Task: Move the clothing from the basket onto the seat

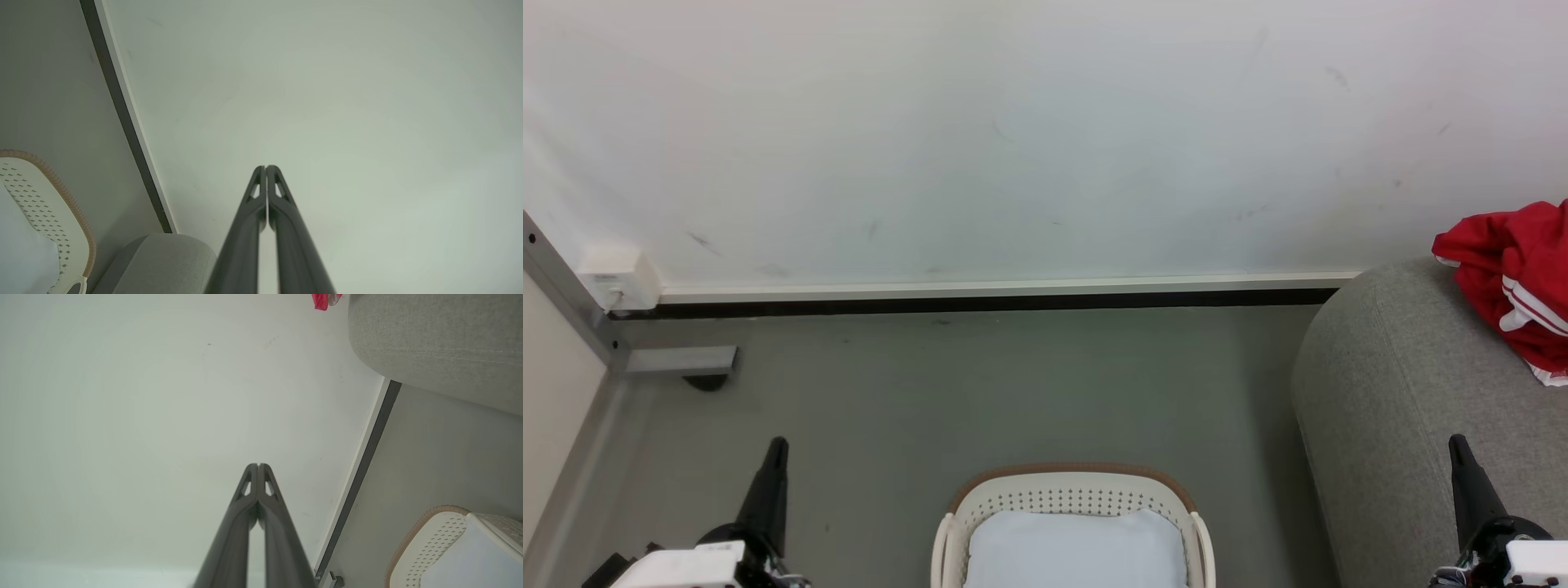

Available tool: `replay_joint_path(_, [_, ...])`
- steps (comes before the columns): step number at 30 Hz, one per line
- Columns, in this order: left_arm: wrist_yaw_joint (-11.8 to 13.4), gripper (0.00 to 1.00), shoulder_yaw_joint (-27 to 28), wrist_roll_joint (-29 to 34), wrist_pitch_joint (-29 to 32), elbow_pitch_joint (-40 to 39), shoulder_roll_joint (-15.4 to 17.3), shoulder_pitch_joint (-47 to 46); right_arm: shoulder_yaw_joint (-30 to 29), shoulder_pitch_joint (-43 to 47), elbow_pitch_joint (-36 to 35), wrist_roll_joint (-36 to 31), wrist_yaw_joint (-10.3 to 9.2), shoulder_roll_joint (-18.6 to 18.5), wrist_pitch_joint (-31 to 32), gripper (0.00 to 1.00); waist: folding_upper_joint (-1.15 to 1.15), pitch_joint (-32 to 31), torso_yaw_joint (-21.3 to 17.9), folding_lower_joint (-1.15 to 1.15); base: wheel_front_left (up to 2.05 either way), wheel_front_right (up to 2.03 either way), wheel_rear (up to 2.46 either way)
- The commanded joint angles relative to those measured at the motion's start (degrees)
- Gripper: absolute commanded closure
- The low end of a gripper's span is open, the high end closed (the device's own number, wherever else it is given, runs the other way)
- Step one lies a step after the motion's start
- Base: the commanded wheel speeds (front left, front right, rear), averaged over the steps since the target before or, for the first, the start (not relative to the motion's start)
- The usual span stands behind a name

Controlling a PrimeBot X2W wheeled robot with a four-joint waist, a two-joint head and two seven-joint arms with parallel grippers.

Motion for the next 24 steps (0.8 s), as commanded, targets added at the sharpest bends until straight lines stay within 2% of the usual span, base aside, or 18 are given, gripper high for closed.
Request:
replay_joint_path(1, [-0.1,1.0,0.1,-0.8,0.2,-0.2,0.1,-0.5,-0.2,-0.7,-0.3,0.1,-0.12,-0.4,0.2,1.0,0.0,0.0,0.0,0.0,0.0,0.0,0.0])
replay_joint_path(24, [-0.1,1.0,0.1,-0.8,0.2,-0.2,0.1,-0.5,-0.2,-0.7,-0.3,0.1,-0.12,-0.4,0.2,1.0,0.0,0.0,0.0,0.0,0.0,0.0,0.0])
